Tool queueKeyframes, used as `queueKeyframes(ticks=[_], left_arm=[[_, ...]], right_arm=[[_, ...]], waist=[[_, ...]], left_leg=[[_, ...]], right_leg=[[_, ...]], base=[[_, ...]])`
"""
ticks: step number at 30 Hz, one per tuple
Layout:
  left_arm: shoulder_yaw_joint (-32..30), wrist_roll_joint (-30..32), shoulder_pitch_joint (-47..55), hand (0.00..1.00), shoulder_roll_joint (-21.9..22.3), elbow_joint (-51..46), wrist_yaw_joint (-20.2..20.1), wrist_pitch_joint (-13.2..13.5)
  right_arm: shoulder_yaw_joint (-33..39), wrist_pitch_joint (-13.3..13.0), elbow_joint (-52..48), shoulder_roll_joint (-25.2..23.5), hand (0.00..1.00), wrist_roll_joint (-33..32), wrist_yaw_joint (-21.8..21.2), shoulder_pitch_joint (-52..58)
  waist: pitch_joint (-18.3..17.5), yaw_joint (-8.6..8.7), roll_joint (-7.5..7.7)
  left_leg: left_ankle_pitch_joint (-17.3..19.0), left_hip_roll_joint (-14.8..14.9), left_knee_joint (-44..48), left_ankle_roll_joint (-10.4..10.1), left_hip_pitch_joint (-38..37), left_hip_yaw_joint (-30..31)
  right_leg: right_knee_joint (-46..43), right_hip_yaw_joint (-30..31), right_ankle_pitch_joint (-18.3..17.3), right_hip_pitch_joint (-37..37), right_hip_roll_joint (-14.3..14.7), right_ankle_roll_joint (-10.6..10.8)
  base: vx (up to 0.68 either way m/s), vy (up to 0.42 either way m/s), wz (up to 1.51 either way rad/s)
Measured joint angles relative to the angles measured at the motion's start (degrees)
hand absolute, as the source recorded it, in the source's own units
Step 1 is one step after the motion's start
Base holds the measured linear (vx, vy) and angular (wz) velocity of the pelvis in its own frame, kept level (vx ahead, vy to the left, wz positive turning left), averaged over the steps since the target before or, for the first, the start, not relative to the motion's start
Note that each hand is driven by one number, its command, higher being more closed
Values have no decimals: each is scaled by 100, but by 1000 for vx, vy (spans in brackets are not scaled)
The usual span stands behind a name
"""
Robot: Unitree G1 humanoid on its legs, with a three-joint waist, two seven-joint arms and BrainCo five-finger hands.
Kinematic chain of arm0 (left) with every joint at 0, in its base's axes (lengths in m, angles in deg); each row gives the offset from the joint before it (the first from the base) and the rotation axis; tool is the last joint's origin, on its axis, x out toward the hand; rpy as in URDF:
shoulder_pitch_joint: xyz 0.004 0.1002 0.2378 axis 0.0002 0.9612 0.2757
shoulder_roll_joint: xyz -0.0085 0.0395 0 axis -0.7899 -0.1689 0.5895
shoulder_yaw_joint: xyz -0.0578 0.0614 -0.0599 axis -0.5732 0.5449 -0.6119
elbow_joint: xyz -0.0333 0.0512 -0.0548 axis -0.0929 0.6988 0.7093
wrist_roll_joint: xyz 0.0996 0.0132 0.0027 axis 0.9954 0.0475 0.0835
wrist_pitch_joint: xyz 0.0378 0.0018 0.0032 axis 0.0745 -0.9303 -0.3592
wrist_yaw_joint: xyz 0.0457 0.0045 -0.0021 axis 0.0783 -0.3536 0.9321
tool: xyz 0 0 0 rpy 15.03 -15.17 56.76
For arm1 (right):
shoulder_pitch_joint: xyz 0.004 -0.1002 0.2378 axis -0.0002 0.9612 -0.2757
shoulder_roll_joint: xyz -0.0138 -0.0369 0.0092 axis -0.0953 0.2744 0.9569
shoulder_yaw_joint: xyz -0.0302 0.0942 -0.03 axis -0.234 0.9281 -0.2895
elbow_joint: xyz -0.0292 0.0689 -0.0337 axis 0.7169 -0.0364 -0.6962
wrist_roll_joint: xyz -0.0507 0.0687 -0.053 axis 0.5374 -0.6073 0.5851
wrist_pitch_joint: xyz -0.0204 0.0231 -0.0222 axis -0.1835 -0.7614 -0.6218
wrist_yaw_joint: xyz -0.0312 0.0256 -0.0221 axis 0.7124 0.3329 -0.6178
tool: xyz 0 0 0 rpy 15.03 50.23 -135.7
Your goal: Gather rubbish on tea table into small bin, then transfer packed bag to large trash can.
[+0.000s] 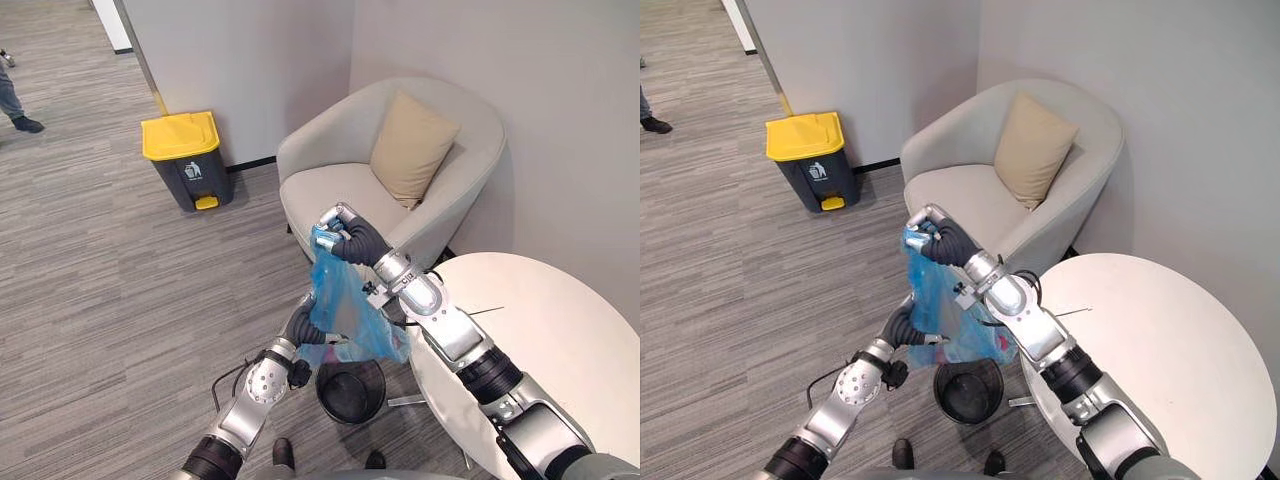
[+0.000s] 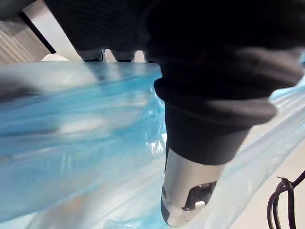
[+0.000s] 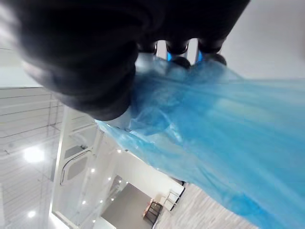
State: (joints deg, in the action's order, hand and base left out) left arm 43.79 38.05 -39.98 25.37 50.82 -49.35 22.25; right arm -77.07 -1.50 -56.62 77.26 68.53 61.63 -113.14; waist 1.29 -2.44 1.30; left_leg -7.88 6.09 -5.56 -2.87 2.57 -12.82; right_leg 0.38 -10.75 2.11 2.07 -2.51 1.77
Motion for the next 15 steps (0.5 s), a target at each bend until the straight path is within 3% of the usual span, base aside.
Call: queueKeyframes(ticks=[15], left_arm=[[8,41,4,0,72,496,216,85]], right_arm=[[-420,117,-448,-144,100,-535,-108,-369]], waist=[[-3,-8,7]], left_leg=[[4,41,-1,-6,-4,-2]], right_leg=[[181,19,100,-78,58,-24]], base=[[0,0,0]])
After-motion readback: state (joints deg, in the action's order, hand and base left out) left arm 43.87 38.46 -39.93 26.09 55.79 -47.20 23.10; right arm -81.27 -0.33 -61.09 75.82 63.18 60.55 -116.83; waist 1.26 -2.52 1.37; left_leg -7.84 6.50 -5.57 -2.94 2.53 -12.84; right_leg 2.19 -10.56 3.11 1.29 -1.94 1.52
